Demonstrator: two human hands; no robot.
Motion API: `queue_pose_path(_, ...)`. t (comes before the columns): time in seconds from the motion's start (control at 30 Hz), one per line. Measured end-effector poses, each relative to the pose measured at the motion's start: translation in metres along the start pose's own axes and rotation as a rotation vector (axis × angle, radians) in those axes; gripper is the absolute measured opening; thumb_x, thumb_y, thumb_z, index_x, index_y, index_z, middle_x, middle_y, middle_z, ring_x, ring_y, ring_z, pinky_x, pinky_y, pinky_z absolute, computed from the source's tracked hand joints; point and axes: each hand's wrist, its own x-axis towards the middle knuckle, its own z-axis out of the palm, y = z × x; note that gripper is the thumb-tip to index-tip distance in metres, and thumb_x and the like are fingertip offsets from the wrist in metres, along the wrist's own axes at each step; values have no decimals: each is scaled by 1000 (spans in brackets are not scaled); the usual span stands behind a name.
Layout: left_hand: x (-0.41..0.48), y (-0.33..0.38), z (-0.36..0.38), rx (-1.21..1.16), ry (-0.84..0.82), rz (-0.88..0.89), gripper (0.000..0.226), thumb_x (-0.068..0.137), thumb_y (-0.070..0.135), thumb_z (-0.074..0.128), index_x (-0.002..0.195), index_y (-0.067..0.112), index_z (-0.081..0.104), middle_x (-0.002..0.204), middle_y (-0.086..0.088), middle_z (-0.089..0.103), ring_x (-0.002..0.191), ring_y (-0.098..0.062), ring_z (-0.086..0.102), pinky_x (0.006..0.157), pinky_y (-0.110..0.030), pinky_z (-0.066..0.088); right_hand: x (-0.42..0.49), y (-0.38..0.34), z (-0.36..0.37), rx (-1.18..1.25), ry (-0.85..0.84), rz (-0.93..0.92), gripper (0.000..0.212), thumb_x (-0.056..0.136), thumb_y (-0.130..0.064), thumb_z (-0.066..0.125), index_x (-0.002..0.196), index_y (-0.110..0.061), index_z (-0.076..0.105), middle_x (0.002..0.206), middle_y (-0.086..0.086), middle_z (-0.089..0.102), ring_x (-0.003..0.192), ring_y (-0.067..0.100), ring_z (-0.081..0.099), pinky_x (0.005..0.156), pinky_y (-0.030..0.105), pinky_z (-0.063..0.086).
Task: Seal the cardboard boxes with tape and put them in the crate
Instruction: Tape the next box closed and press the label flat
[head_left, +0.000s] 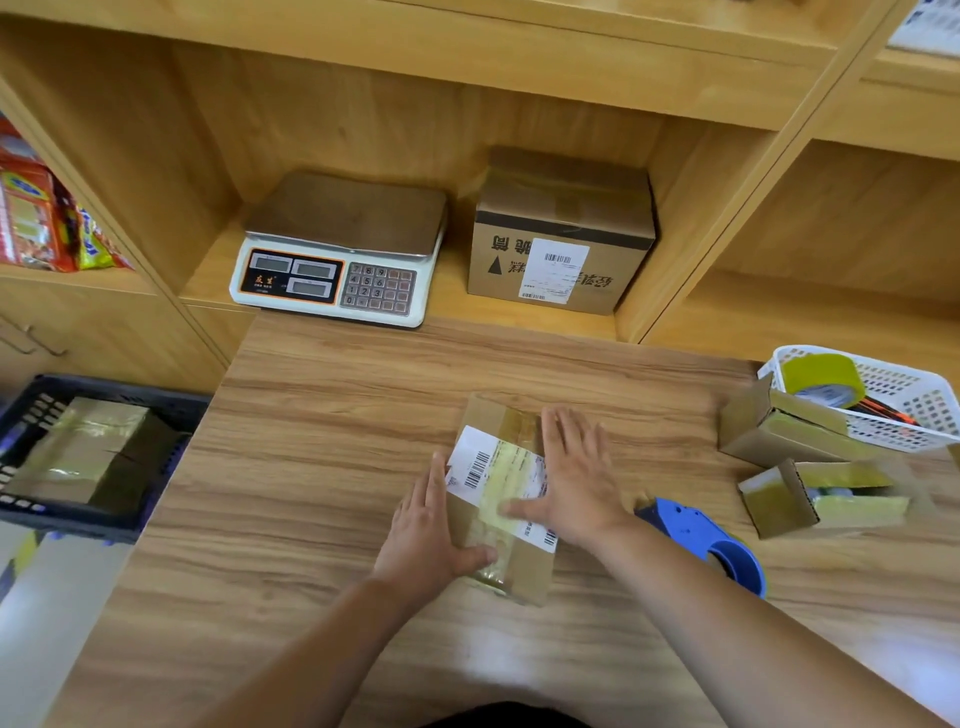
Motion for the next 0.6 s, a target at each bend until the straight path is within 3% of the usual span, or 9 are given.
queue_pose_path(0.1, 2, -1, 1, 8, -3, 11, 127, 65, 56, 76, 150, 19, -11, 154, 0, 14, 141, -18, 15, 115, -29, 11, -9, -3, 12, -119, -44, -104, 139, 46, -99, 24, 140, -13, -32, 150, 3, -34, 133, 21, -42, 107, 43, -30)
queue_pose_path(0.2, 4, -1, 2, 18, 0, 18, 124, 66, 57, 74, 151, 18, -7, 153, 0, 16, 140, -15, 14, 114, -27, 9, -2, -3, 12, -98, -59, -40, 137, 54, -94, 33, 146, -8, -22, 152, 2, -30, 134, 19, -39, 111, 45, -25)
queue_pose_path(0.33, 4, -2, 4, 44, 4, 37, 121, 68, 58, 71, 151, 17, -7, 155, 1, 14, 140, -12, 11, 114, -26, 5, 14, 1, 6, -18, -54, 46, 126, 65, -88, 39, 150, -7, -8, 159, 7, -3, 145, 20, -13, 114, 45, -19)
queue_pose_path(0.43, 5, -3, 4, 45, 8, 48, 121, 68, 58, 71, 151, 16, -6, 155, 2, 14, 141, -11, 10, 114, -26, 4, 22, 2, 3, 50, -5, 59, 115, 67, -84, 47, 151, -12, 13, 149, 4, 25, 141, 22, 14, 116, 43, -8)
queue_pose_path(0.5, 5, -3, 5, 43, 13, 54, 120, 68, 58, 72, 151, 15, -4, 155, 1, 16, 140, -12, 11, 114, -25, 5, 28, 6, 1, 108, 55, 74, 95, 72, -77, 52, 143, -17, 32, 135, 0, 42, 131, 19, 31, 116, 38, 4)
queue_pose_path(0.6, 5, -4, 4, 30, 11, 47, 121, 67, 58, 72, 151, 16, -3, 154, 1, 17, 140, -13, 13, 115, -27, 8, 40, 10, -2, 210, 110, 95, 62, 77, -65, 60, 123, -24, 50, 116, -7, 52, 115, 17, 43, 103, 29, 15)
